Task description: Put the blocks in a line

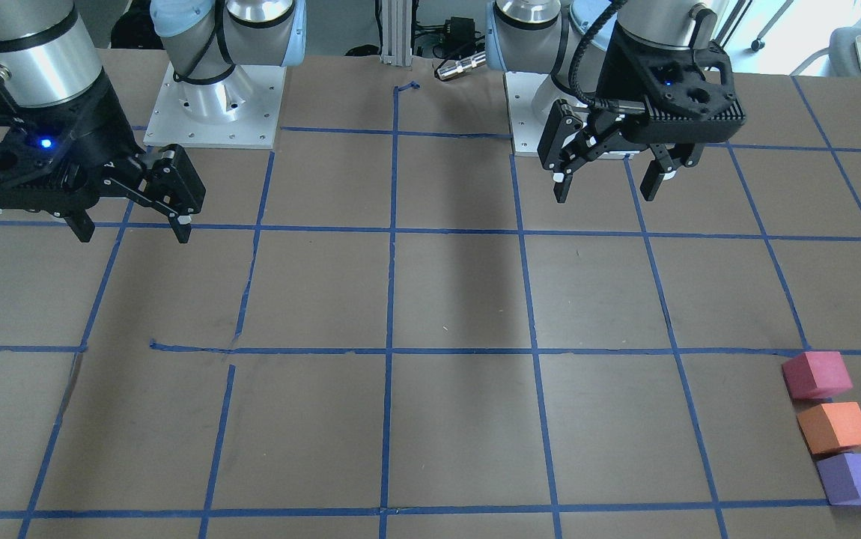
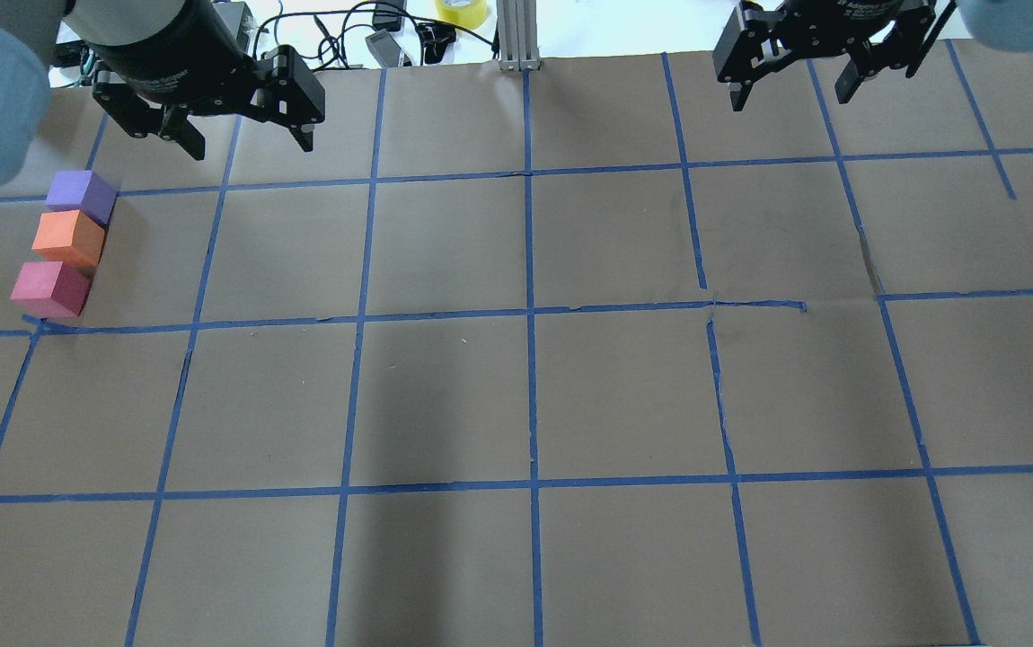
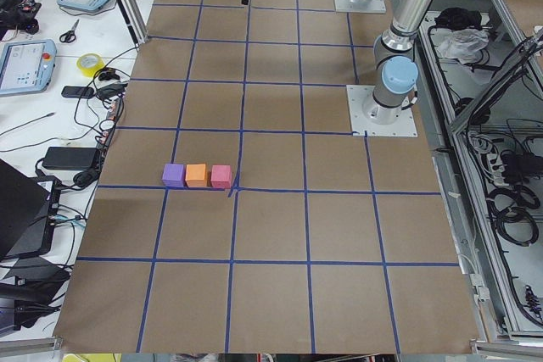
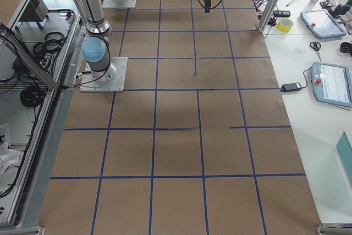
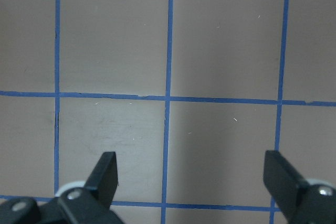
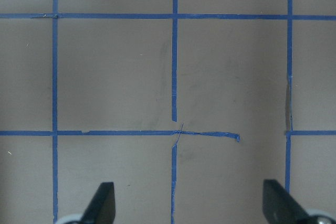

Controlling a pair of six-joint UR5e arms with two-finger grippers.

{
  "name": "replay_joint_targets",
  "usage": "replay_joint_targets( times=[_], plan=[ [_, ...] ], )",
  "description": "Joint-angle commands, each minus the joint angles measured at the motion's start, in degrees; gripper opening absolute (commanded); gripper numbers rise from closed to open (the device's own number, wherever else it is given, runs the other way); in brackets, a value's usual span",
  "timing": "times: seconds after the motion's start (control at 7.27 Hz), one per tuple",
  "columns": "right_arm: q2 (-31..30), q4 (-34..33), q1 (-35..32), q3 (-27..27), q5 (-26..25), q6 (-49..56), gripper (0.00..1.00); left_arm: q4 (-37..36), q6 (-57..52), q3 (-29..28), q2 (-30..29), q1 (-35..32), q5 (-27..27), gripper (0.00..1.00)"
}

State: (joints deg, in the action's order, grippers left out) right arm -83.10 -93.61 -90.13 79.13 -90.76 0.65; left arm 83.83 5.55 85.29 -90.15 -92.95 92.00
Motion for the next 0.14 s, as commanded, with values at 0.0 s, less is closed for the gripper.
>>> replay_joint_targets(
  times=[0.0],
  plan=[
    [0.1,0.1,0.1,-0.2,0.0,0.1,1.00,0.1,-0.4,0.4,0.2,0.4,-0.1,1.00]
  ],
)
